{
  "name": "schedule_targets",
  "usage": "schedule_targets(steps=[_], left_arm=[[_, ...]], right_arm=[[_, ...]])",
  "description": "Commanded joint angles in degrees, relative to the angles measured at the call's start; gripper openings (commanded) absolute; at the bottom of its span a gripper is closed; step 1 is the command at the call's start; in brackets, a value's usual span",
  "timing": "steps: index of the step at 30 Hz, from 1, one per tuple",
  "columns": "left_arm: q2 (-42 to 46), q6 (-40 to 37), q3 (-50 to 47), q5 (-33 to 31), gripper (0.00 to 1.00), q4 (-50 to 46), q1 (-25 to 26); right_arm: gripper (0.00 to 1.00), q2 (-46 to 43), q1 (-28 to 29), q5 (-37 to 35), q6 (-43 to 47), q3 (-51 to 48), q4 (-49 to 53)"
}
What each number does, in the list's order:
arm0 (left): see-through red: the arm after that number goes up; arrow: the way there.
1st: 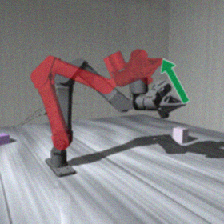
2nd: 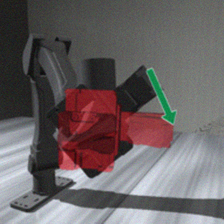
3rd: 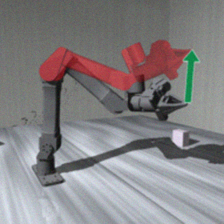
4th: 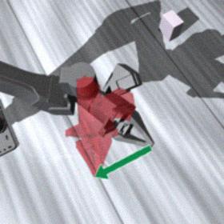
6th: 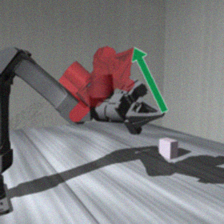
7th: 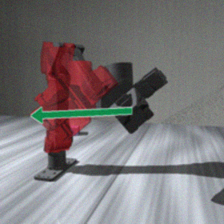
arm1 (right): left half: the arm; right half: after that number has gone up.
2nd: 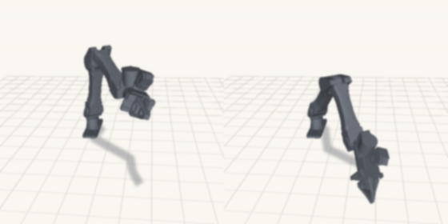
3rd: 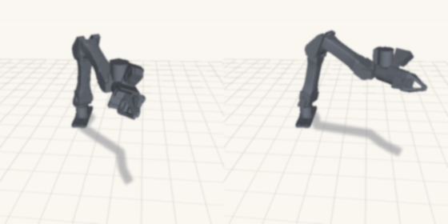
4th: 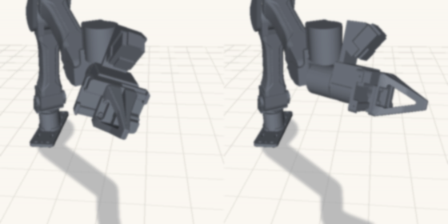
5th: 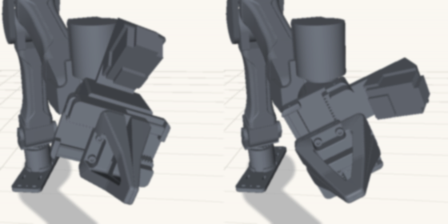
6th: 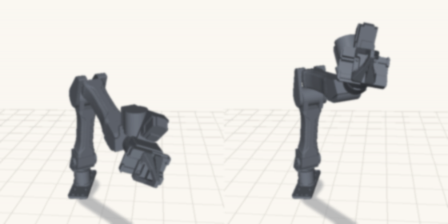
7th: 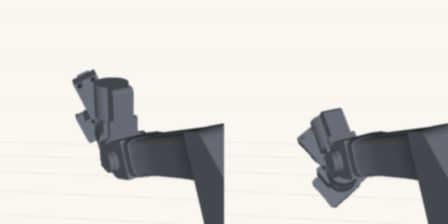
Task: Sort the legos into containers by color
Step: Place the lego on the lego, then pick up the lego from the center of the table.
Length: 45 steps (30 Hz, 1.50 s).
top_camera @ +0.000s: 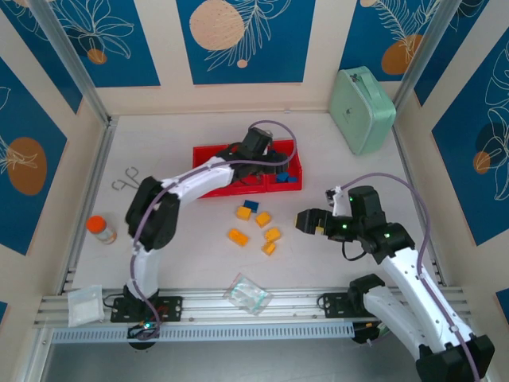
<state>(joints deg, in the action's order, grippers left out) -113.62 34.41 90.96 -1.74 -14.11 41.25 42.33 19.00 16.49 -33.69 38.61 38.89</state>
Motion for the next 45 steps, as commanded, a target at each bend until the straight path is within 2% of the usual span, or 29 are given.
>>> schedule_targets(steps=[1, 3, 4, 8, 13, 17, 22, 28, 34, 45], left_arm=[[10.8, -0.8, -8.0, -3.3, 0.87, 7.5, -0.2], [17.3, -1.6, -14.7, -5.3, 0.92, 9.1, -0.4], [20.4, -1.9, -17.8, -6.6, 1.0, 9.6, -0.4], [35.2, -2.4, -31.1, -12.0, 1.0, 7.4, -0.4], [53.4, 0.7, -44.7, -21.8, 1.0, -5.5, -1.6], [68.5, 2.6, -52.1, -21.9, 1.0, -14.6, -3.0], [83.2, 7.0, -53.3, -20.0, 1.0, -29.4, -3.0], [87.8, 5.3, -47.0, -16.4, 1.0, -41.8, -3.0], [89.0, 3.2, -44.6, -11.6, 1.0, -42.4, -3.0], [90.4, -1.9, -42.3, -9.1, 1.0, -43.5, -3.0]], right_arm=[[0.99, 3.9, 3.9, -2.5, 0.9, 2.9, 0.3], [0.99, 7.0, 6.9, -3.4, 2.6, 4.3, -0.2], [1.0, 8.5, 8.0, -3.9, 3.5, 4.7, -0.5], [1.0, 15.3, 11.1, -6.5, 7.5, 7.9, -1.0], [0.99, 25.5, 15.1, -10.7, 11.1, 12.8, -3.1], [0.99, 36.1, 16.4, -15.2, 15.1, 18.9, -1.9], [0.99, 46.0, 17.3, -14.8, 18.1, 24.2, -3.3], [1.0, 56.7, 20.5, -21.2, 22.9, 29.1, -3.2], [0.98, 64.0, 24.2, -29.3, 23.1, 34.1, -0.6], [0.74, 69.2, 27.8, -35.4, 23.9, 38.2, 5.5]])
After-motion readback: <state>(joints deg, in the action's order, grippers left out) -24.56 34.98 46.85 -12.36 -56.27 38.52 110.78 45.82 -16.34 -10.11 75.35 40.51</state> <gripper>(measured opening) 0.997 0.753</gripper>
